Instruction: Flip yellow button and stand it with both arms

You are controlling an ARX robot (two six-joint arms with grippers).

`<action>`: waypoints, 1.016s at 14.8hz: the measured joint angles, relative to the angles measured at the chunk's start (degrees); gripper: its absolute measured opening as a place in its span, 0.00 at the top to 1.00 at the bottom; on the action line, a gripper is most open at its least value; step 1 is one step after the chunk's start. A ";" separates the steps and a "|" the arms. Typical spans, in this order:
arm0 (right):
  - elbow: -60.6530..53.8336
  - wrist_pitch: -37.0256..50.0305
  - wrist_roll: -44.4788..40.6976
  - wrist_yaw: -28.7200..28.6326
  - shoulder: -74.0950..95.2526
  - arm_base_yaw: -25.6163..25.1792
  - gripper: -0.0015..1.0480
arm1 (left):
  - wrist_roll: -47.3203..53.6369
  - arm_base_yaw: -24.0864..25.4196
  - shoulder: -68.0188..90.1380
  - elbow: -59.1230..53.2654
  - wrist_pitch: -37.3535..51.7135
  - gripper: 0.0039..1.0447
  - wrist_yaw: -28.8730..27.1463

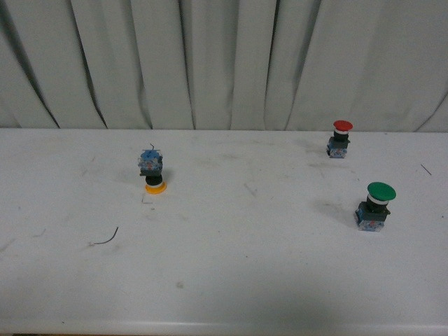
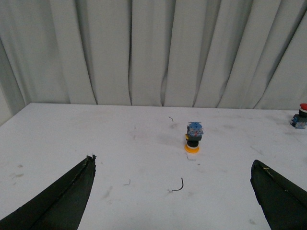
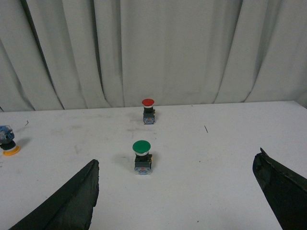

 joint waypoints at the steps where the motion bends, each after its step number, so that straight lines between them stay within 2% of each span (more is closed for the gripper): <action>1: 0.00 0.00 0.00 0.00 0.00 0.00 0.06 | 0.00 0.00 0.00 0.00 -0.02 0.06 0.00; 3: 0.00 0.00 0.00 0.00 0.00 0.00 0.06 | 0.00 0.00 0.00 0.00 0.00 0.06 0.00; 4: 0.00 0.09 -0.04 -0.04 0.00 0.00 0.06 | -8.50 -0.17 10.40 6.43 -14.97 0.06 -15.63; 5: 0.00 0.00 -0.04 0.00 0.00 0.00 0.06 | -7.82 11.54 19.04 7.72 -1.03 0.06 -8.09; 6: 0.00 0.00 -0.04 0.00 0.00 0.00 0.06 | -7.69 14.21 28.55 8.63 8.37 0.06 -3.98; 8: 0.00 0.00 -0.04 0.00 0.00 0.00 0.06 | -7.67 14.12 42.53 12.35 21.20 0.06 -0.35; 10: 0.00 0.00 -0.04 0.00 0.00 0.00 0.06 | -6.36 11.63 61.66 21.97 33.68 0.06 2.36; 12: 0.00 0.02 -0.04 0.00 0.00 0.00 0.06 | -5.07 9.09 74.79 30.67 33.62 0.06 4.07; 15: 0.00 0.00 -0.04 -0.02 0.00 0.00 0.06 | -3.76 4.90 90.31 45.00 27.04 0.06 6.01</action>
